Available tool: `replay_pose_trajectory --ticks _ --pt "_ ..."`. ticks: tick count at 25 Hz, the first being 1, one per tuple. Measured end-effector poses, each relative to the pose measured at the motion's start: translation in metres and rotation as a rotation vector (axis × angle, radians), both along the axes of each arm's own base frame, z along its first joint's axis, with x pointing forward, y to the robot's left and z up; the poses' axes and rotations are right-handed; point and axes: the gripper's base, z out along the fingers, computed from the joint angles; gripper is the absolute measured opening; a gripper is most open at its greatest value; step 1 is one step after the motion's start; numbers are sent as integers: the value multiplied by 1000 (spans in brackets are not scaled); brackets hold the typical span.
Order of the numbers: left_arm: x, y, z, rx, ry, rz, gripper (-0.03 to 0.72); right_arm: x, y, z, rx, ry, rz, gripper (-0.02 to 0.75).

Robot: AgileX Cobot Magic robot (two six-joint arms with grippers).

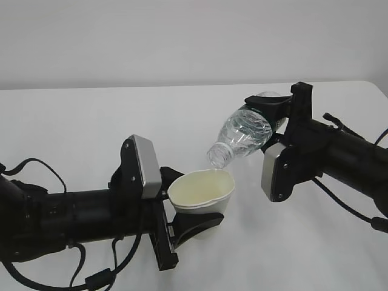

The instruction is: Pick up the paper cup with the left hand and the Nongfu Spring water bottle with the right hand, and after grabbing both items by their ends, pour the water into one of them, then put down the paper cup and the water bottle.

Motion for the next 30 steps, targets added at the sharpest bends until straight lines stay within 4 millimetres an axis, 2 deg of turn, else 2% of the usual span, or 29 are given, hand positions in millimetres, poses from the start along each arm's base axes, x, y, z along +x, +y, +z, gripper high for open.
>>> replay_pose_trajectory --ticks 30 --pt "3 1 1 -10 8 42 423 3 1 3 -15 -28 2 437"
